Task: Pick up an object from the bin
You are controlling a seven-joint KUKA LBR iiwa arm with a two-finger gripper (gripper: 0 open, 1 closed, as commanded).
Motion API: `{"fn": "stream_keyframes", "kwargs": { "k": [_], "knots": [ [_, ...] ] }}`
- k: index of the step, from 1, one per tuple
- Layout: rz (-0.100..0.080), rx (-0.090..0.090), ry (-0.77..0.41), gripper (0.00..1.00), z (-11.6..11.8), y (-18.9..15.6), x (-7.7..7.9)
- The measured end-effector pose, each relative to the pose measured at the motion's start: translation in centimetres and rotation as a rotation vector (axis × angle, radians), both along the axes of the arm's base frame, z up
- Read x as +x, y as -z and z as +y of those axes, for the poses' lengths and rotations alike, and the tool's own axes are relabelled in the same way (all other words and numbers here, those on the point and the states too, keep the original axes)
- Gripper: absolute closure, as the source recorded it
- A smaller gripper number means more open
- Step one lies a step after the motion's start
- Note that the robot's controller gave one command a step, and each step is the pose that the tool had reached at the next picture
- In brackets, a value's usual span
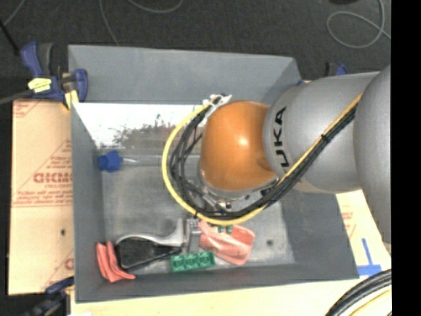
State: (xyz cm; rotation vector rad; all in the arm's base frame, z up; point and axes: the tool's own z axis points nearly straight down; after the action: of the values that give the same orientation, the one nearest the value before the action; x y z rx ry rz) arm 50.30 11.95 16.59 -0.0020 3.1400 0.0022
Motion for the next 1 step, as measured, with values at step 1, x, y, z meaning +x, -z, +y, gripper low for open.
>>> {"fn": "stream_keyframes", "kwargs": {
  "k": [1],
  "knots": [
    [-0.004,0.000,-0.054,0.00,-1.29,5.18,-1.05]
  ]
}}
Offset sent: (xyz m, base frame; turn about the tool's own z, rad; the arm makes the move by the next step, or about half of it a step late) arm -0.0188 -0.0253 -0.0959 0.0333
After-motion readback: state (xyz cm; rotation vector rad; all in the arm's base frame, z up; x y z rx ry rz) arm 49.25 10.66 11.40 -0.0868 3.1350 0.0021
